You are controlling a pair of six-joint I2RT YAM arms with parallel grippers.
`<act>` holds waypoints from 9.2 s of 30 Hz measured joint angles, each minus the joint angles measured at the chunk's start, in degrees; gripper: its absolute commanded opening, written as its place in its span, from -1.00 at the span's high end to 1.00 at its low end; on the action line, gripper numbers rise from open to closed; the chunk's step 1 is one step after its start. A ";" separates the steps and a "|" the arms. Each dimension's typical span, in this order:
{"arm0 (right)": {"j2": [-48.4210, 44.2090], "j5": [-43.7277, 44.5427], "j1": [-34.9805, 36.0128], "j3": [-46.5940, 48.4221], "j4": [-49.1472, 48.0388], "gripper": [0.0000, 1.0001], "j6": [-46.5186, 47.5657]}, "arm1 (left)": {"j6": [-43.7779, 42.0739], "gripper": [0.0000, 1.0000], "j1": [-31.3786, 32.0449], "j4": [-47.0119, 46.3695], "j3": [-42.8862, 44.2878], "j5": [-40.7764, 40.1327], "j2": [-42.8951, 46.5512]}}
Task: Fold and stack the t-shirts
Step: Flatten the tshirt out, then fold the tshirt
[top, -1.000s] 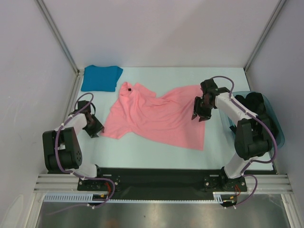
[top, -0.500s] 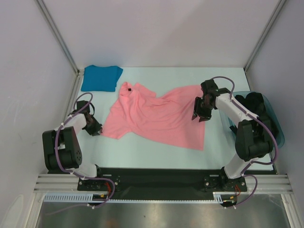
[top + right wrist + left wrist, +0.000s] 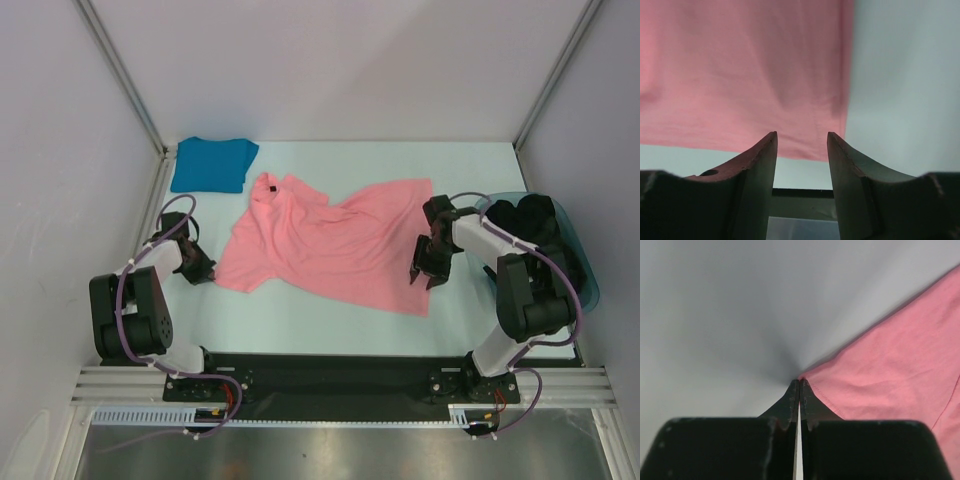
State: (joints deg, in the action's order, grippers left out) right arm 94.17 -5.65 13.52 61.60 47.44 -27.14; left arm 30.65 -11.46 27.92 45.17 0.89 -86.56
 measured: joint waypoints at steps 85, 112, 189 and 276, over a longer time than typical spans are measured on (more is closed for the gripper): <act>-10.64 2.21 -3.45 -10.12 0.98 1.00 -6.38 | -4.83 0.99 0.04 4.68 2.62 2.80 7.85; -16.55 7.54 -4.59 40.15 20.20 1.00 4.94 | -12.02 0.99 2.36 15.06 50.14 5.73 23.89; 33.81 1.44 -13.66 44.00 -25.07 1.00 7.69 | -25.24 0.99 19.50 -13.81 69.94 -2.84 -43.76; 26.05 -3.85 -20.04 40.04 0.39 1.00 10.75 | -7.54 0.99 24.30 9.68 21.84 -0.66 7.13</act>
State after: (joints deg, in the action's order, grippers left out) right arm 120.22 -9.50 -6.52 101.65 47.83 -16.38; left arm 23.11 12.84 37.60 67.00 0.23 -79.44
